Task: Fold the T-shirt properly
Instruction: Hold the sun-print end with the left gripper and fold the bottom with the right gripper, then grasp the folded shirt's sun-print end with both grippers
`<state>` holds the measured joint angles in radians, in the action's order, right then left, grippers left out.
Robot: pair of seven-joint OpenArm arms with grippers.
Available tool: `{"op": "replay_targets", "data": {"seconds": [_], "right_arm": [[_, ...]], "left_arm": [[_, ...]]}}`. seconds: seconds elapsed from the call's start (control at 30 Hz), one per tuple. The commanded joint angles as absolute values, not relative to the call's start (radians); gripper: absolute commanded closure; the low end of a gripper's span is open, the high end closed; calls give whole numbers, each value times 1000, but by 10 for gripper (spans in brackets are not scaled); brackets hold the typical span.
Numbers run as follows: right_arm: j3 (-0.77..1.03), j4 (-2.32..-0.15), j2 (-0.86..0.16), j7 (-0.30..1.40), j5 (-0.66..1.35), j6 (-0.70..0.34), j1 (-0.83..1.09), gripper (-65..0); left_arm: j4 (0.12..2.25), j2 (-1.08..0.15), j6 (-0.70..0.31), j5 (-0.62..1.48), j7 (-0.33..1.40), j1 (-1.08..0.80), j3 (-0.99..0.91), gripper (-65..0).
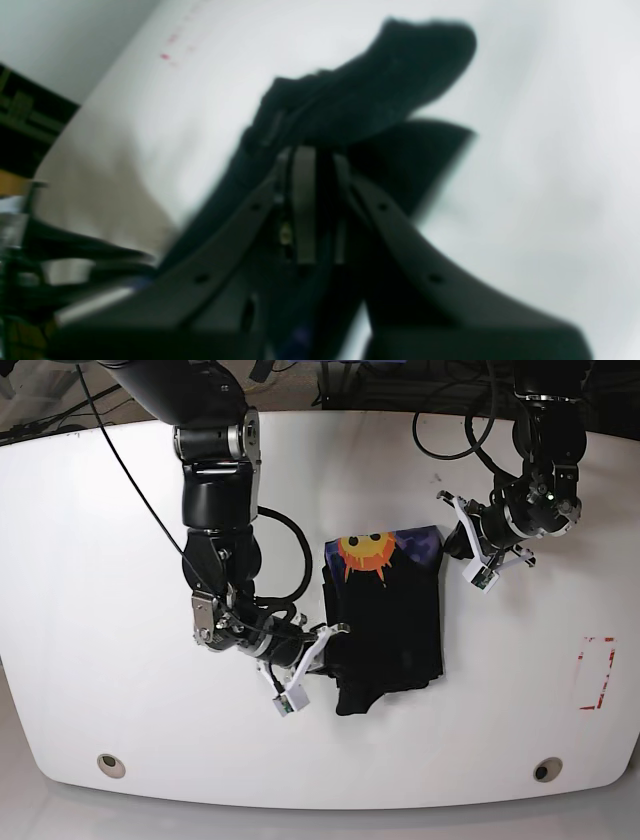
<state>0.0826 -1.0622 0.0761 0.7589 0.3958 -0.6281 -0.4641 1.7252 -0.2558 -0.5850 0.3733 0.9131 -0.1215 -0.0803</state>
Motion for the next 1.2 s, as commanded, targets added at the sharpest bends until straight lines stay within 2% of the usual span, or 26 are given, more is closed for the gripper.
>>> {"op": "replay_targets", "data": {"seconds": [0.0, 0.13, 0.33, 0.47, 0.5, 0.6, 0.7, 0.93, 1.07, 1.17], "right_arm": [[77, -1021, 59, 674, 417, -638, -501, 0], [74, -868, 33, 545, 417, -638, -506, 0], [73, -740, 10, 452, 417, -636, -515, -55], [73, -762, 10, 464, 423, -631, -512, -185], [73, -789, 10, 493, 423, -631, -512, -241], [76, -891, 10, 573, 423, -631, -501, -347], [76, -1018, 12, 627, 423, -631, -475, -409], [74, -1277, 13, 776, 423, -631, -414, -396], [73, -1323, 13, 796, 418, -631, -390, -331], [48, -1296, 15, 792, 415, -631, -392, -255]], "left_arm": [[1741, -265, -588, 386, 894, -110, -85, -43], [1744, -265, -588, 386, 894, -110, -84, -43], [1745, -265, -588, 386, 895, -110, -84, -43], [1745, -265, -588, 386, 895, -110, -84, -43], [1747, -265, -588, 386, 895, -107, -84, -43], [1748, -265, -588, 389, 895, -102, -84, -43], [1765, -265, -588, 390, 895, -73, -84, -43], [1825, -223, -585, 384, 895, 8, -50, -43], [1821, -196, -582, 381, 895, 64, -13, -43], [1791, -189, -582, 332, 895, 105, 56, -43]]}}
